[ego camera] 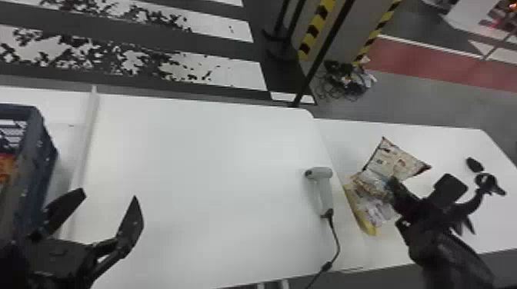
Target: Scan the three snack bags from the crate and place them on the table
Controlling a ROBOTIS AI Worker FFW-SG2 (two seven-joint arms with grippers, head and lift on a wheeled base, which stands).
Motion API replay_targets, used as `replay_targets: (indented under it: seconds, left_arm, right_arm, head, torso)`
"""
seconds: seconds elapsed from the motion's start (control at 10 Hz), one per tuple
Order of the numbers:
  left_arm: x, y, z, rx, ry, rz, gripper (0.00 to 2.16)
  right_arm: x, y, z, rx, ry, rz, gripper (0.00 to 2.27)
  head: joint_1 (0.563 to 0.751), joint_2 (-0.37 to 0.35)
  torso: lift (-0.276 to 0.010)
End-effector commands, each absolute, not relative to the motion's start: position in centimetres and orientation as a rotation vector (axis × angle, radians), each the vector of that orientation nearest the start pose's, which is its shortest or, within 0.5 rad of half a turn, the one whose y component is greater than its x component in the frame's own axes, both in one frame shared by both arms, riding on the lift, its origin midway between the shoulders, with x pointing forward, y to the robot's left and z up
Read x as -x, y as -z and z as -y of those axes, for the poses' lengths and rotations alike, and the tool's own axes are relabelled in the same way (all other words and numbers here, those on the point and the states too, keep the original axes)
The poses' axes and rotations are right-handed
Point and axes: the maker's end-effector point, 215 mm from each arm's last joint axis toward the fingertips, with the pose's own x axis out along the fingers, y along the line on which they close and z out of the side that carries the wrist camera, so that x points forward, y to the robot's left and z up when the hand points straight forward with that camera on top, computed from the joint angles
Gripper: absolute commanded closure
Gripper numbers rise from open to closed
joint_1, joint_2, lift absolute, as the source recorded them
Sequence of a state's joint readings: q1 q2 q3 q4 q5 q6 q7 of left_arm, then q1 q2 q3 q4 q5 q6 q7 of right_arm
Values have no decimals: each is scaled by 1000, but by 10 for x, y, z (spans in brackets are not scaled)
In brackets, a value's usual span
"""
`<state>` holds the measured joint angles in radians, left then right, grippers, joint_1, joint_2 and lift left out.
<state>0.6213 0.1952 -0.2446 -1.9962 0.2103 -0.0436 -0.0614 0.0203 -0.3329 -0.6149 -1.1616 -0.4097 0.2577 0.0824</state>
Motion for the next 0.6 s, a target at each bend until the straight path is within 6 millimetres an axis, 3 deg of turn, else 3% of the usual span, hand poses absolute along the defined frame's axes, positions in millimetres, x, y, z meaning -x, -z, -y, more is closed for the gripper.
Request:
replay_targets:
  seconds: [0.0,0.1,0.2,0.3,0.5]
  left_arm:
    - [-368,414,-103,167,342,-206,29]
    - [-368,415,-101,169,346,-207,29]
    - [-367,415,-101,168,346,-208,29]
    - [-368,414,-101,170,346,-205,29]
    - [-369,415,-100,172,345,-206,29]
  right_arm:
    - [-429,516,663,-257,594,-426,1862]
    - [-434,517,657,-224,575,-438,1426]
    - [-439,517,651,-181,557,-442,542]
    - [-444,519,642,-165,537,-452,-2]
    - [-444,521,639,-169,532,-468,49]
  head:
    - [695,-350]
    - [695,-350]
    - [695,-350]
    - [695,-350]
    - [695,-350]
  torso:
    - [-62]
    - [-62]
    - [-62]
    - [-62]
    - [-62]
